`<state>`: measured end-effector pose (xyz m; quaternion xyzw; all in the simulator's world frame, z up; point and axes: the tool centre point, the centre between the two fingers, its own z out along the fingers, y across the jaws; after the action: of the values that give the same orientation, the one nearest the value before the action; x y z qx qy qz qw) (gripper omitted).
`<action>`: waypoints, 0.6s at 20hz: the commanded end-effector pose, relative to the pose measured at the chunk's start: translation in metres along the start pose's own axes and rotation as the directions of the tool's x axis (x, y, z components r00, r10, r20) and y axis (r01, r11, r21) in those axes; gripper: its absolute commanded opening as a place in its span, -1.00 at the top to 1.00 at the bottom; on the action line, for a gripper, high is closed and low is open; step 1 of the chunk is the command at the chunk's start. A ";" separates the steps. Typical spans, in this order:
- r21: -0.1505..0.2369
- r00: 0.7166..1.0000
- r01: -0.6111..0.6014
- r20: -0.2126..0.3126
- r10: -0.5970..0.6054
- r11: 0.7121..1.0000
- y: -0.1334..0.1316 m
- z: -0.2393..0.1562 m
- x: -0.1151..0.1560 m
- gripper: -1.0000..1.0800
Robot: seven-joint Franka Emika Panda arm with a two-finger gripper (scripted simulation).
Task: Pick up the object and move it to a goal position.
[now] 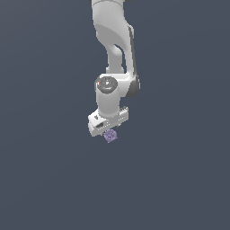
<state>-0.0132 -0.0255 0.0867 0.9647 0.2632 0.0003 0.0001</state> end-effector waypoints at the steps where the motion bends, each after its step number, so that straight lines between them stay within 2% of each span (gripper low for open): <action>1: 0.001 1.000 0.001 0.001 -0.001 1.000 0.000 0.007 0.000 -0.92; 12: 0.000 1.000 0.004 0.001 -0.004 1.000 0.000 0.047 -0.001 -0.92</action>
<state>-0.0147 -0.0255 0.0413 0.9642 0.2652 -0.0008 -0.0003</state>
